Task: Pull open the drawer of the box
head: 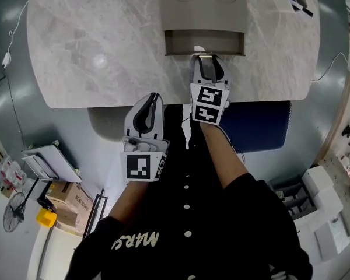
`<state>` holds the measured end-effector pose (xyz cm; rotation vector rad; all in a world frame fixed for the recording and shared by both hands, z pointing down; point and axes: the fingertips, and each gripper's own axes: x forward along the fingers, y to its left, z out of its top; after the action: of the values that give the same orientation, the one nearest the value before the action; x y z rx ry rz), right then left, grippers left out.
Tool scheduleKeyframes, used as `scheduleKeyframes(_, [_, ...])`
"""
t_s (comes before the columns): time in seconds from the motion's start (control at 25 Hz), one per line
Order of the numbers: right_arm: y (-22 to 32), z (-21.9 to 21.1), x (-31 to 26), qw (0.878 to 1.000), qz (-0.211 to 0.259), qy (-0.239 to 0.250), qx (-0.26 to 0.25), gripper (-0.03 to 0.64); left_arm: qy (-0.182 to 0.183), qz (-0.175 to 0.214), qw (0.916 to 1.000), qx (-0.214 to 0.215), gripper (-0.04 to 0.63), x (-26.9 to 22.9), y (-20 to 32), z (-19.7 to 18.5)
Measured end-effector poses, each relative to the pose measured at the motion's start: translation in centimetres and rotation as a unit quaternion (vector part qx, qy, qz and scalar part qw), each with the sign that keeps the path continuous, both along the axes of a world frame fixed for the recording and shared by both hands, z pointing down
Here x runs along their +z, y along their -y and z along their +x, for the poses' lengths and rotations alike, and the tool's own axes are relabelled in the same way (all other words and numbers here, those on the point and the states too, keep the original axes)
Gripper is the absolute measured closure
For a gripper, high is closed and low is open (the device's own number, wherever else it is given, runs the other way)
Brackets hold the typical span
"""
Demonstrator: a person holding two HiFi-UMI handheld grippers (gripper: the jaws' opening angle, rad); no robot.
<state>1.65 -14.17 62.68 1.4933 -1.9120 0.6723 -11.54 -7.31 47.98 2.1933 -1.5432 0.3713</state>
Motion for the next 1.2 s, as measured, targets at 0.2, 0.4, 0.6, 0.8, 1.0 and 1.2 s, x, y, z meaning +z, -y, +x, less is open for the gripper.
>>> scheduleKeyframes(0.2, [-1.8, 0.1, 0.2, 1.000, -0.009, -0.004, 0.002, 0.454, 0.001, 0.004, 1.0000, 0.003, 0.565, -0.1, -0.2, 0.2])
scheduleKeyframes(0.4, [-3.9, 0.3, 0.0, 1.000, -0.016, -0.003, 0.002, 0.454, 0.004, 0.003, 1.0000, 0.003, 0.565, -0.2, -0.4, 0.4])
scheduleKeyframes(0.6, [-5.4, 0.5, 0.0, 1.000, -0.020, -0.005, 0.002, 0.454, 0.005, 0.004, 1.0000, 0.004, 0.565, -0.3, -0.8, 0.7])
scheduleKeyframes(0.8, [-6.9, 0.6, 0.0, 1.000, -0.028, -0.005, 0.003, 0.454, 0.007, 0.004, 1.0000, 0.005, 0.565, -0.4, -1.1, 0.9])
scheduleKeyframes(1.0, [-8.0, 0.6, 0.2, 0.999, -0.033, -0.005, 0.007, 0.454, 0.006, 0.004, 1.0000, 0.006, 0.565, -0.3, -1.4, 1.1])
scheduleKeyframes(1.2, [-8.8, 0.6, 0.4, 0.999, -0.036, -0.004, 0.010, 0.454, 0.006, 0.004, 0.9999, 0.007, 0.565, -0.1, -1.6, 1.2])
